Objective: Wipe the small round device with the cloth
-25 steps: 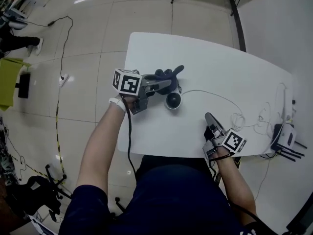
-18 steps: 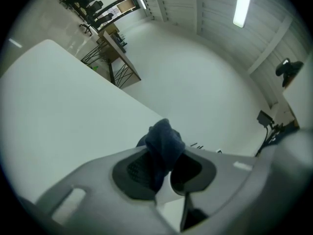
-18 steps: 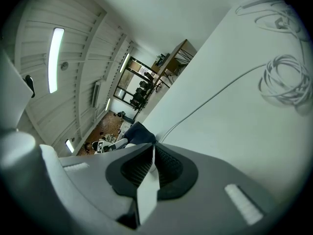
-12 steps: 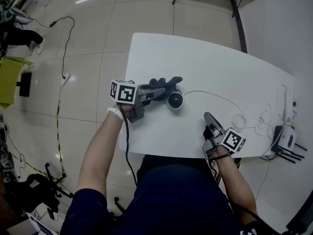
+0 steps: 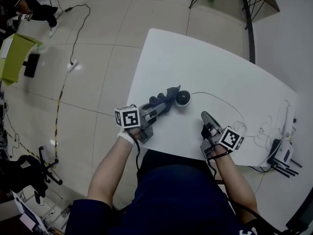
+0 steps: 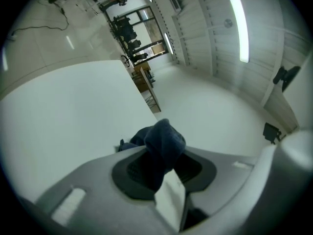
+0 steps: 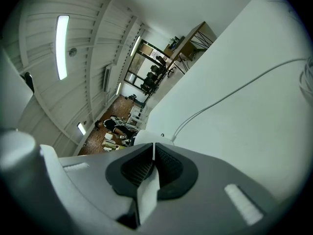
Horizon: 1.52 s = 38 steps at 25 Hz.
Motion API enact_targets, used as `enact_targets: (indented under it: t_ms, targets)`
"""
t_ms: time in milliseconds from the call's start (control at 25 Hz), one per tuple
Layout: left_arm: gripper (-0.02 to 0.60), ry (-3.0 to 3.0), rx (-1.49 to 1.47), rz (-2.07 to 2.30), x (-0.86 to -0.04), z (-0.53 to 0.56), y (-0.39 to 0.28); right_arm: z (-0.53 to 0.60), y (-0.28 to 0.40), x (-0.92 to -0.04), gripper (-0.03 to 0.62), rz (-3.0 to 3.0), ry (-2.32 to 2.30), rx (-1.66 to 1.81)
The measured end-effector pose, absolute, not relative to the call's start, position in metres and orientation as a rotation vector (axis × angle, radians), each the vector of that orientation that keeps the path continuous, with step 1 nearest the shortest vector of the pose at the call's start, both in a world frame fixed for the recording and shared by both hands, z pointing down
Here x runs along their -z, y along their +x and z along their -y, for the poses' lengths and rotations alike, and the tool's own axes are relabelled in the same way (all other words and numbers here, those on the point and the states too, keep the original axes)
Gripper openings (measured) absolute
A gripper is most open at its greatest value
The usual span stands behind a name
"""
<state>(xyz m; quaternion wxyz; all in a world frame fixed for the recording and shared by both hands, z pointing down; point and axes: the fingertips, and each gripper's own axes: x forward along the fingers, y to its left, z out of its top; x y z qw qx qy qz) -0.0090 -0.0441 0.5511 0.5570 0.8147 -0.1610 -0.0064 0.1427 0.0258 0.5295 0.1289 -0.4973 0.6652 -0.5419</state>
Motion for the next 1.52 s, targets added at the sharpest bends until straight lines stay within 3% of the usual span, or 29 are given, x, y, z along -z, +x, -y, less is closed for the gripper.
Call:
enact_targets:
  t_ms: [440,1040,1320,1520]
  targets:
    - [0.101,1.902,0.056,0.371,-0.533,-0.025,0.022,-0.023,0.139,-0.53,0.021,-1.993,-1.374,1.606]
    - [0.103,1.915,-0.025,0.306,-0.523,-0.033,0.081,-0.035,0.16,-0.523,0.021,-2.089,-1.406,1.54]
    - [0.104,2.158,-0.208,0.294,-0.494,-0.038,0.089,-0.045,0.179,-0.526,0.021,-2.011,-1.473,1.523]
    - [0.106,2.48,-0.558,0.23,-0.496,-0.06,0.091,-0.049,0.191,-0.517,0.02,-1.97,-1.517,1.48]
